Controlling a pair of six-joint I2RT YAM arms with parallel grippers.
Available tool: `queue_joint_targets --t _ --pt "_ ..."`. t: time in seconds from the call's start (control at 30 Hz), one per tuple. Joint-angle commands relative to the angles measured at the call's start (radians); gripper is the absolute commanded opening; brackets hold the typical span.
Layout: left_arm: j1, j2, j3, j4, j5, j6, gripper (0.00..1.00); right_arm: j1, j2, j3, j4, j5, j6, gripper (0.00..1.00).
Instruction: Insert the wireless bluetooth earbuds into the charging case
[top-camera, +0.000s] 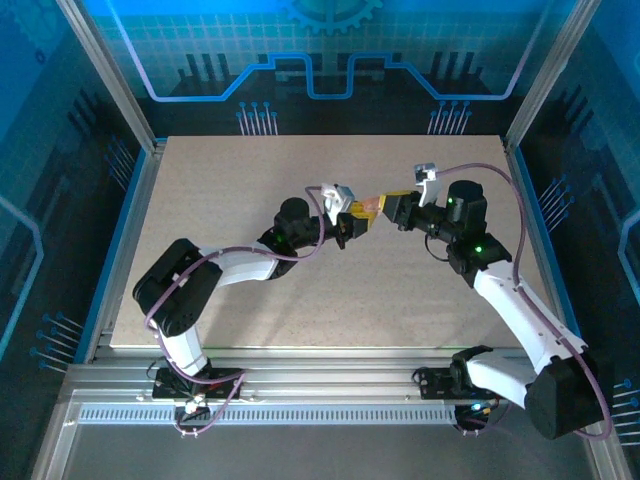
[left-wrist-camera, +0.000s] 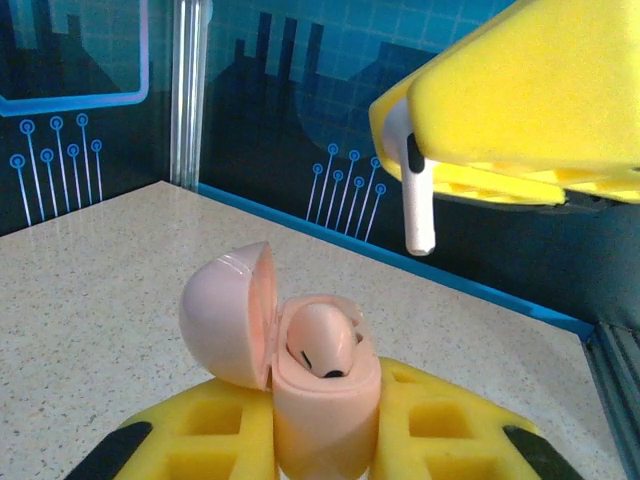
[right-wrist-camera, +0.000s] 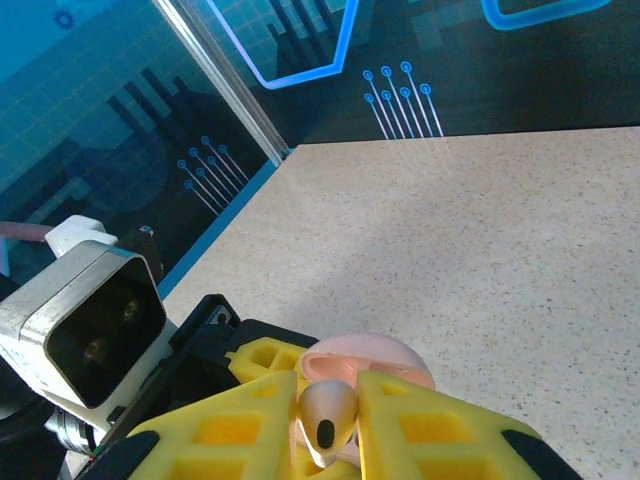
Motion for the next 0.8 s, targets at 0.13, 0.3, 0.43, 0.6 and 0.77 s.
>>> queue_joint_targets --t 0.13,0.3,0.43,0.6,0.77 --pt "-0.007 -0.051 0.006 0.065 0.027 -0.012 0.17 -0.004 0.018 0.006 0.055 -0.036 -0.002 0.22" --pt "-0.007 -0.057 0.004 0.071 0.028 -0.014 0.17 -0.004 0.025 0.005 0.062 -0.033 0.002 0.22" --pt "-0.007 -0.062 0.002 0.079 0.027 -0.017 0.17 -0.004 0.032 0.002 0.075 -0.036 0.011 0.22" --pt "-0.009 -0.064 0.001 0.089 0.025 -0.022 0.17 -0.004 0.041 0.003 0.083 -0.047 0.019 0.22" --pt "-0.009 -0.064 0.002 0.094 0.024 -0.023 0.17 -0.004 0.041 0.003 0.084 -0.048 0.02 0.22"
